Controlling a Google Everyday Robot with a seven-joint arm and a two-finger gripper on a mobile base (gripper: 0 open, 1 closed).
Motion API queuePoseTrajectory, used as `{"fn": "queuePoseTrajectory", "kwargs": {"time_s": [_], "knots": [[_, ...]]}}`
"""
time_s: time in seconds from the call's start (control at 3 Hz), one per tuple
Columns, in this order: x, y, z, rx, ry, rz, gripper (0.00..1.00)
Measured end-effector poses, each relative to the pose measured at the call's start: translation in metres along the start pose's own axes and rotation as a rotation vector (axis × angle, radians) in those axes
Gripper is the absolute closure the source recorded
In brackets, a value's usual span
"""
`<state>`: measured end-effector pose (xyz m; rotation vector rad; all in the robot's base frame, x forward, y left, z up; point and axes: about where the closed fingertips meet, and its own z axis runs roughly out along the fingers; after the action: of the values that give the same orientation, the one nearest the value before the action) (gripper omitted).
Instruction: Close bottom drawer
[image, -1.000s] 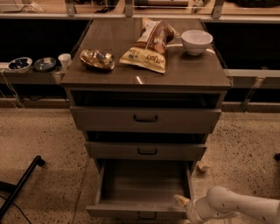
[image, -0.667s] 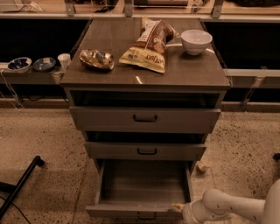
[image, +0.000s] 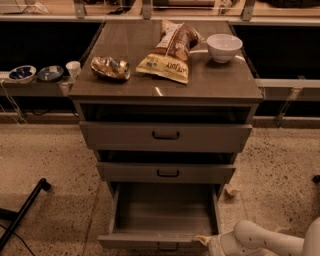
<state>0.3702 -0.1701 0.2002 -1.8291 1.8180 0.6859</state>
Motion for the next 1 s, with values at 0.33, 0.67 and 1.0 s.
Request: {"fn": "queuePoseTrajectory", "kwargs": {"time_s": [0.33, 0.67, 1.0], "knots": [[-0.002, 0.0, -0.002, 0.0, -0.003, 0.002, 0.67], [-0.001, 0.0, 0.004, -0.001, -0.047, 0.01, 0.91], [-0.004, 0.0, 0.011, -0.005, -0.08, 0.004, 0.87]]}}
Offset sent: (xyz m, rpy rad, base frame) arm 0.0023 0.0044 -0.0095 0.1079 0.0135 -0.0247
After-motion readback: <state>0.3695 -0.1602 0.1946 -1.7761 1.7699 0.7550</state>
